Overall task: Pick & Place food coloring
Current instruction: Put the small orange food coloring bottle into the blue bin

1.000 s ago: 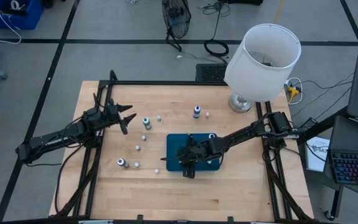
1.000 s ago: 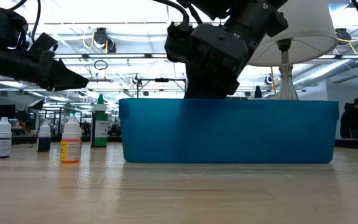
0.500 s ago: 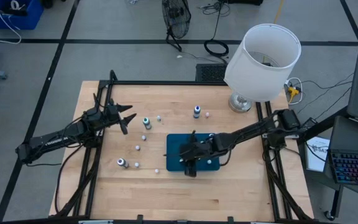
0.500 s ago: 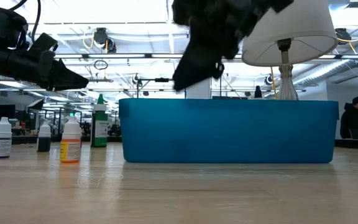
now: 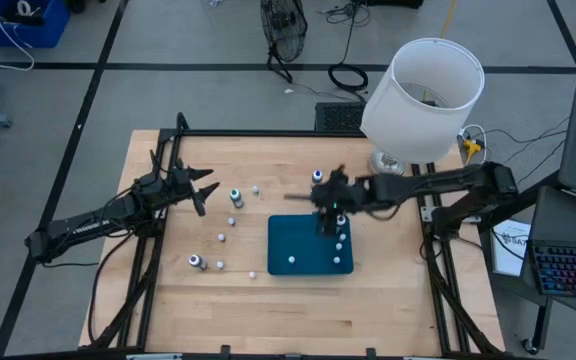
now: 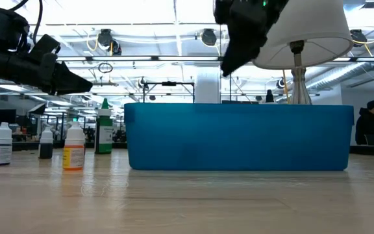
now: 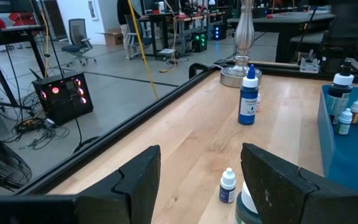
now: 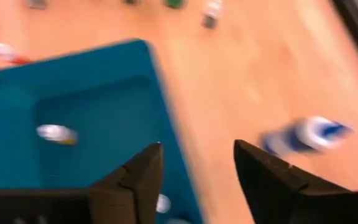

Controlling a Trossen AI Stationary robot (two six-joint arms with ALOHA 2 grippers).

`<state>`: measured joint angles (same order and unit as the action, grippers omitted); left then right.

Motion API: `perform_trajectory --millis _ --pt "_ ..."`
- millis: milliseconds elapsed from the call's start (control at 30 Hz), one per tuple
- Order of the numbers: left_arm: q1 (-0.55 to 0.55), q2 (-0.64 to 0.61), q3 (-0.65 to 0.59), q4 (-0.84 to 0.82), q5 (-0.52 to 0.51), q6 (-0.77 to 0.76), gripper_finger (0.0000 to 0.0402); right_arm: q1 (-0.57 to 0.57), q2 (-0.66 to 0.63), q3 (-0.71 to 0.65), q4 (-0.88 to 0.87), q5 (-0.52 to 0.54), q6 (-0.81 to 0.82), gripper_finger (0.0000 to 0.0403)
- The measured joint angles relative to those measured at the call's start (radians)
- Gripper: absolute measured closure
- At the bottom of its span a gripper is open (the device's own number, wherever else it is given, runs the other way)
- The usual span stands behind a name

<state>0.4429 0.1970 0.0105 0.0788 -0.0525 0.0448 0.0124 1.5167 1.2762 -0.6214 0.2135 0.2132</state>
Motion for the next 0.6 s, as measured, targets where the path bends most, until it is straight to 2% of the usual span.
perform_trajectory --millis 100,200,400,600 --pt "0.0 0.0 0.0 0.0 0.0 0.0 0.0176 -0.094 -0.008 0.0 -0.056 -0.005 -0.003 0.0187" --pt "0.0 0.0 0.0 0.0 0.0 0.0 0.0176 -0.181 0.005 0.0 -0.088 -0.004 -0.037 0.0172" --pt "0.0 0.0 0.0 0.0 0.0 0.0 0.0176 -0.317 0.041 0.0 -0.115 -0.042 -0.071 0.0184" --pt "0.0 0.0 0.0 0.0 0.0 0.0 0.0176 -0.363 0.091 -0.035 -0.11 -0.114 -0.087 0.0191"
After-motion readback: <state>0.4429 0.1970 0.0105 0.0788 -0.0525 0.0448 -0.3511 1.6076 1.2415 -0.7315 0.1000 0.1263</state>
